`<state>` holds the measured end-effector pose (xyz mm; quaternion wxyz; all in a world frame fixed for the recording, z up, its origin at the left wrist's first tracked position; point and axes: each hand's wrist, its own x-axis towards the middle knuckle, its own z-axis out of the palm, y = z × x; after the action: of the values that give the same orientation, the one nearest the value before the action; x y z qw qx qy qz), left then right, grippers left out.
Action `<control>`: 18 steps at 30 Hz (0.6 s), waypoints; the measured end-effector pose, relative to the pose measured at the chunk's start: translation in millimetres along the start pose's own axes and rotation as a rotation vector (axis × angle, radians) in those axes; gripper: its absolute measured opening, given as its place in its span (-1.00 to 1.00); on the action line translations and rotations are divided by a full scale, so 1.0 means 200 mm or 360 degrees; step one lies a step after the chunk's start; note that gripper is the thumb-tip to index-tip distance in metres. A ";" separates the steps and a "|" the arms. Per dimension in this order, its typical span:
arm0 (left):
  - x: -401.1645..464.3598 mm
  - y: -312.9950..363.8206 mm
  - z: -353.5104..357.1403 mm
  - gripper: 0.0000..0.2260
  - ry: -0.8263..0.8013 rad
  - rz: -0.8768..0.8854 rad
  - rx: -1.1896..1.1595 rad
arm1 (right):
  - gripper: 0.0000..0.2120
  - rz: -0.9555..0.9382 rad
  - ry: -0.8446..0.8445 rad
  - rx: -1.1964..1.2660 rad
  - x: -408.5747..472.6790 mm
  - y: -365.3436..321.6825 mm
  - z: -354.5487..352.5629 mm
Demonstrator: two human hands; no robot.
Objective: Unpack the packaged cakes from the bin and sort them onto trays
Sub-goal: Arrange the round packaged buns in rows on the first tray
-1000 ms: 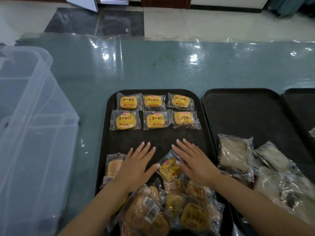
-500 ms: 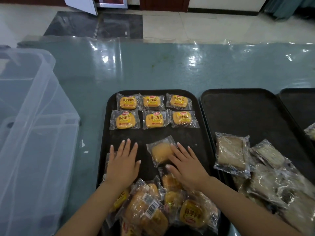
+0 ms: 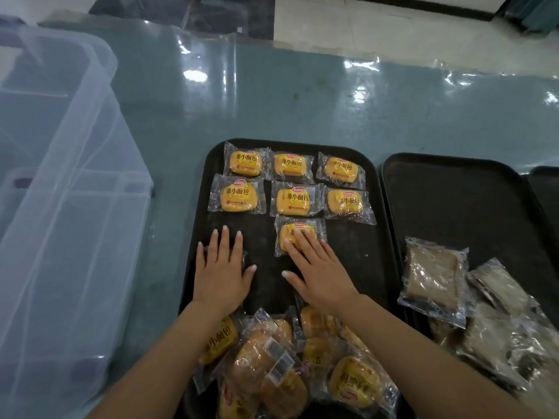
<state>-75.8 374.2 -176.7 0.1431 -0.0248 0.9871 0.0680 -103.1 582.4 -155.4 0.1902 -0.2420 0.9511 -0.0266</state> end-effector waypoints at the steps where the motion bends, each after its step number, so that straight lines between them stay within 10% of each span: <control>1: 0.01 0.00 0.00 -0.35 0.0024 0.0009 -0.0034 | -0.40 -0.0006 0.0002 -0.0014 0.01 0.00 0.00; 18: -0.29 -0.05 -0.06 -0.36 0.0232 -0.0105 -0.0526 | -0.39 -0.0155 0.0116 0.0068 -0.19 -0.05 0.02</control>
<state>-23.3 363.9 -151.1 0.0672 -0.0853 0.9689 0.2225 -67.1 591.2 -144.7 0.1590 -0.2826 0.9437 -0.0651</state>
